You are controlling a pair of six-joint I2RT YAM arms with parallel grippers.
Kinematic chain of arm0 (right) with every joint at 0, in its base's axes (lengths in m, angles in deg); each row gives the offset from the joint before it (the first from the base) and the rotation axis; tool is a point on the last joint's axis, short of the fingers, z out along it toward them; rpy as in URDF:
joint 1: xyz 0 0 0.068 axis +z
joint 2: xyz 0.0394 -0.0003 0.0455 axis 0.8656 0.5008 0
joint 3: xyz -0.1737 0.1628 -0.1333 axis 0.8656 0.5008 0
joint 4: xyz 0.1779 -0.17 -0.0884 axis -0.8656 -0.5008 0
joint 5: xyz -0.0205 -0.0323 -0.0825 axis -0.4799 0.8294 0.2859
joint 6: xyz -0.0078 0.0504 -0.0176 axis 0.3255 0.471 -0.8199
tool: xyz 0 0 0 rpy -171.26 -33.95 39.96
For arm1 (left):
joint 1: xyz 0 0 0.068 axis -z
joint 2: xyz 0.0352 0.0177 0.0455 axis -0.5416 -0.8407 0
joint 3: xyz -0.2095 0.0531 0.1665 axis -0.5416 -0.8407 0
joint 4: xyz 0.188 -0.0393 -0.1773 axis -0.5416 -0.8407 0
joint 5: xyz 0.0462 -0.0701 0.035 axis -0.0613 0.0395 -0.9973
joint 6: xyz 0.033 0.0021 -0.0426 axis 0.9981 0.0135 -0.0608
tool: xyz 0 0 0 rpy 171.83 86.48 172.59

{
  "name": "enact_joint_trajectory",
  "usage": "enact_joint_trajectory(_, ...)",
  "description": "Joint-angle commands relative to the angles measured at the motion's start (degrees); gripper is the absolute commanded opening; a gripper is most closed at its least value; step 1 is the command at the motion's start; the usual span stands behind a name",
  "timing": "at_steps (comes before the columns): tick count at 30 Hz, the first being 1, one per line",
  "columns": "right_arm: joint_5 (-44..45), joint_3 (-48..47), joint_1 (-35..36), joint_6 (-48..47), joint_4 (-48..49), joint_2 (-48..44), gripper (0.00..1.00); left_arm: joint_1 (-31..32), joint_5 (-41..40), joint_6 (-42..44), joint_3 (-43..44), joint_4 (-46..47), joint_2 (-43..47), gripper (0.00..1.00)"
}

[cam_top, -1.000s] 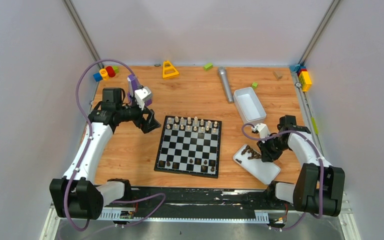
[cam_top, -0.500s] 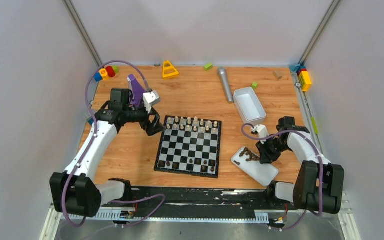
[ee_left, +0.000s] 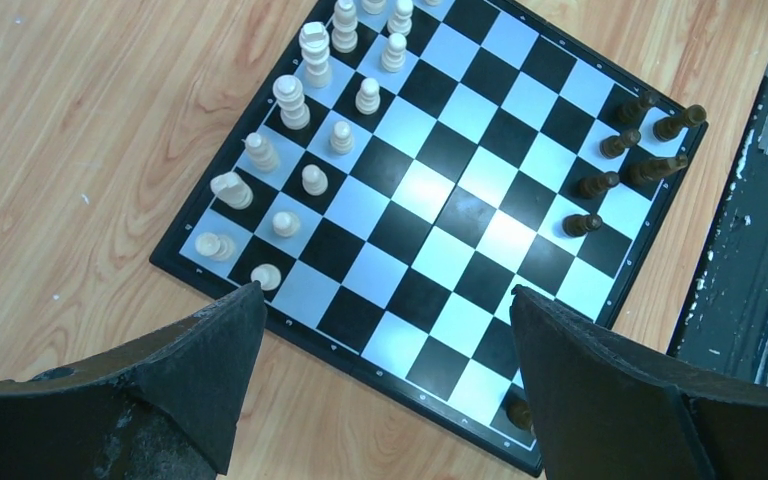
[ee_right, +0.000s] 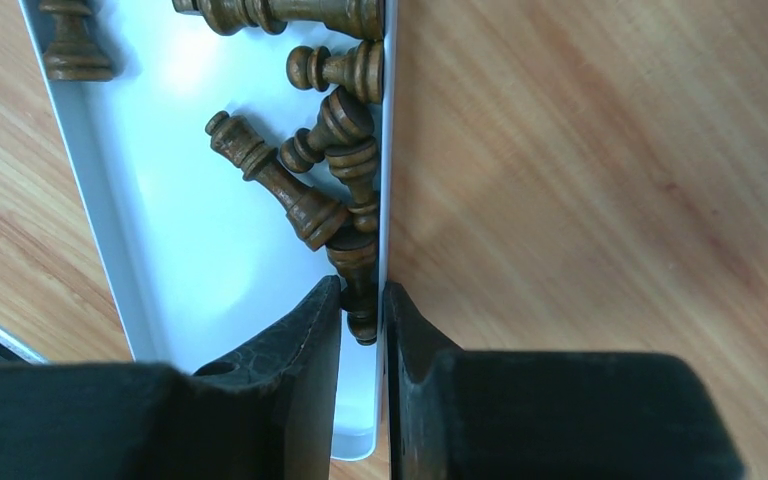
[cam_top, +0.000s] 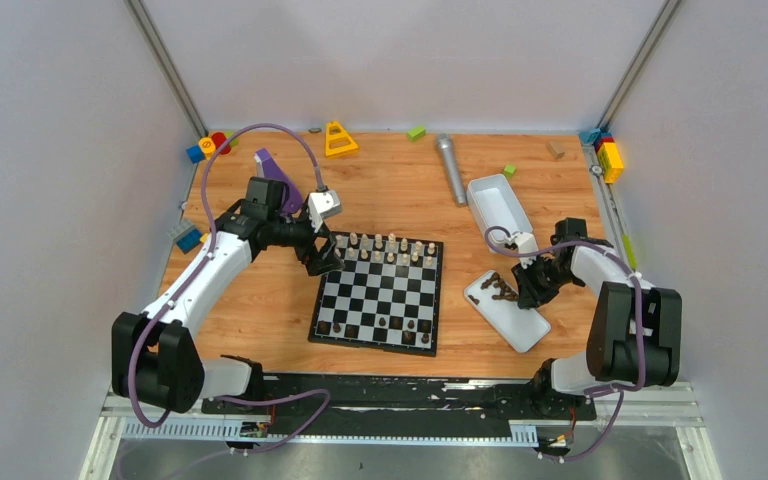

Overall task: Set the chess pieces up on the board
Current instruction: Adjust the lid at the center of the board.

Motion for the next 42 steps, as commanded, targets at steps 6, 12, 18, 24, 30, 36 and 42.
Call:
enact_joint_trajectory(6,-9.75,-5.67,0.11,-2.25,-1.57,11.85,0.00,4.58,-0.96,2.81,4.98,1.79,-4.06,0.99)
enact_joint_trajectory(12,-14.69,-9.19,-1.42,-4.03,-6.94,17.29,0.00,8.05,-1.69,2.75,7.50,2.09,-6.32,0.98)
enact_joint_trajectory(18,-14.27,-9.10,-2.41,-3.05,-6.66,17.63,0.00,10.06,-2.36,2.11,7.83,3.71,-7.69,0.97)
enact_joint_trajectory(24,-8.93,-6.91,-2.65,-0.18,-1.63,12.49,0.00,11.88,-2.73,1.06,7.89,5.53,-8.20,0.97)
enact_joint_trajectory(30,-1.37,-4.79,-2.60,2.00,2.57,7.07,0.00,16.04,-4.36,0.52,9.53,7.45,-10.43,0.96)
enact_joint_trajectory(36,6.95,-1.72,-2.56,4.69,6.82,0.89,0.00,21.85,-7.92,-0.49,11.46,10.21,-14.04,0.95)
enact_joint_trajectory(42,6.50,-0.80,-2.54,7.58,6.00,-3.29,0.00,24.25,-10.39,-3.12,13.09,12.13,-16.23,0.93)
